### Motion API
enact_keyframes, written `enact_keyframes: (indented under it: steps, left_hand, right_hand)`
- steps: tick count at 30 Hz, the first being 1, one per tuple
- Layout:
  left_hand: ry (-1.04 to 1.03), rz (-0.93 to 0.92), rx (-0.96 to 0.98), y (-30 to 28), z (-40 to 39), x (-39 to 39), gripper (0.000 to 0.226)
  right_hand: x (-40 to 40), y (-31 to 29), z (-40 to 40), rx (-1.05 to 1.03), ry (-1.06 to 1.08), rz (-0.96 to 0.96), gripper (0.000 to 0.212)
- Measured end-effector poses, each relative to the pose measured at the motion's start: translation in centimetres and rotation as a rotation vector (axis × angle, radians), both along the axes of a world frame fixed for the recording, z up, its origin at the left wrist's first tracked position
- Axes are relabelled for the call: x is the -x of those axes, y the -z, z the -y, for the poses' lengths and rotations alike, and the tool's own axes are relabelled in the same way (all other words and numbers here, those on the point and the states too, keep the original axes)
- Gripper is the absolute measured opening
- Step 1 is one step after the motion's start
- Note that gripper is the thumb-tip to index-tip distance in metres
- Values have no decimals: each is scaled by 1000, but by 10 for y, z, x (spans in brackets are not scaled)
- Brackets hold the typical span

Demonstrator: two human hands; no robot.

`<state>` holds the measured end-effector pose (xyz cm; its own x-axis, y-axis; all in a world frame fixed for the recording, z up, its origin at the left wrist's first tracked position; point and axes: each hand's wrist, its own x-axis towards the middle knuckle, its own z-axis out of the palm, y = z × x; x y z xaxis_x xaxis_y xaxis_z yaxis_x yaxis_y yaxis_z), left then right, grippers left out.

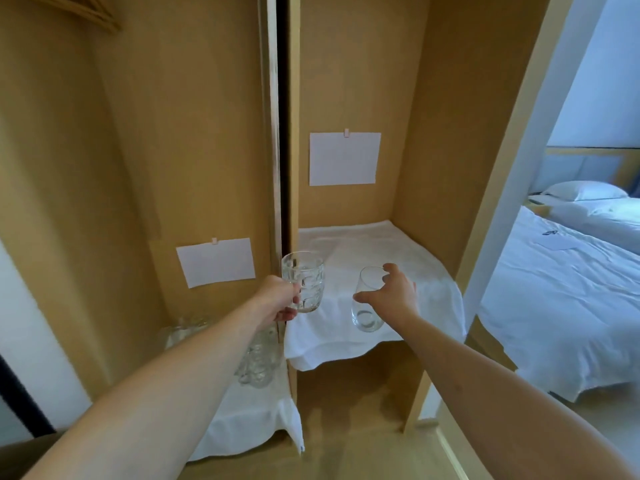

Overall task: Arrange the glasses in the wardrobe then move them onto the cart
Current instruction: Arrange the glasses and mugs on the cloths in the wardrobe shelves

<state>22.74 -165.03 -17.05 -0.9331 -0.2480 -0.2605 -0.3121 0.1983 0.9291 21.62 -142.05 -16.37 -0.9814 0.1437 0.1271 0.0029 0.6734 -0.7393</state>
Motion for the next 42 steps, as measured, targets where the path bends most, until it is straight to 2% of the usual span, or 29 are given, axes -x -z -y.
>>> enact_keyframes:
  steps: [11,20,29,37,42]
  left_hand:
    - [-27,13,-38,16,-47,84,13]
    - [-4,5,-83,27,-57,179,15]
    - [19,19,-109,42,-56,248,15]
    - [-59,31,-115,58,-67,296,20]
    - [-140,37,-102,67,-77,330,17]
  right_hand:
    - [65,5,-49,-6,60,9,101]
    - [157,2,-52,-95,120,3,93]
    - [234,21,-37,-142,74,50,101]
    - [305,40,-36,-83,-6,80,104]
    - [359,51,-41,-135,-93,83,105]
